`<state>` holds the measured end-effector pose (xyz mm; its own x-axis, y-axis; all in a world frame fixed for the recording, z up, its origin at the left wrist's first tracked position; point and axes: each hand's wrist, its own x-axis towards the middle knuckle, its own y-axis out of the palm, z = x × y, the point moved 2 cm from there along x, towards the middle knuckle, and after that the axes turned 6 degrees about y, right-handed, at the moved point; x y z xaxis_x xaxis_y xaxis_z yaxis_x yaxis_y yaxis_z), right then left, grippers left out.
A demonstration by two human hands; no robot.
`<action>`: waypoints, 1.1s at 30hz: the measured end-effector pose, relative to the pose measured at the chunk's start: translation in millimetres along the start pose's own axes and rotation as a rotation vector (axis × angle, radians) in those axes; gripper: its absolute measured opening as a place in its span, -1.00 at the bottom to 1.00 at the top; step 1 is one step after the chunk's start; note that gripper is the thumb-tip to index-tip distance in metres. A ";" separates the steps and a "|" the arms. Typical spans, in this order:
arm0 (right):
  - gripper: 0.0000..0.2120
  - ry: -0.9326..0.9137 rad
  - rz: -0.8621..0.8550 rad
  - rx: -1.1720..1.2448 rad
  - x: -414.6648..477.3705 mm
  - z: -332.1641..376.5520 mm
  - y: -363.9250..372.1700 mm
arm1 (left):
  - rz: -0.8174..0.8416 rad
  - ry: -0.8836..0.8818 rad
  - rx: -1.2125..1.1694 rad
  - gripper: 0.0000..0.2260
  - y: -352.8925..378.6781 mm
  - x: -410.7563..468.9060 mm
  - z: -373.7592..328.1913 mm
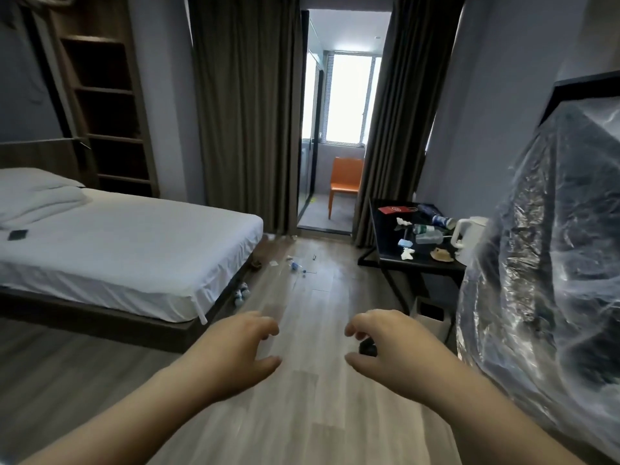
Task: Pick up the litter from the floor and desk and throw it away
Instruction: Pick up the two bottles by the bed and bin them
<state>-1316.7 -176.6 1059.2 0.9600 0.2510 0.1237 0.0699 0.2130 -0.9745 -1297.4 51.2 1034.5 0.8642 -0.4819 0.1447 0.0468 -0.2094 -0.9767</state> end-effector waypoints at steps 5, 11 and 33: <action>-0.68 -0.013 0.053 -0.012 78.2 -25.9 29.2 | 0.040 -0.035 -0.021 -0.62 26.0 65.0 45.1; -0.68 0.020 0.110 -0.018 198.8 -44.2 60.3 | 0.077 -0.062 -0.061 -0.61 51.5 158.0 125.7; -0.66 0.060 0.302 0.037 598.9 -109.9 169.3 | 0.182 -0.221 -0.163 -0.67 121.5 448.3 402.6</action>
<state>-700.2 -94.0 947.8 0.9503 0.2522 -0.1828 -0.2298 0.1714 -0.9580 -702.6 152.3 916.9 0.9395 -0.3316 -0.0856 -0.1843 -0.2787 -0.9425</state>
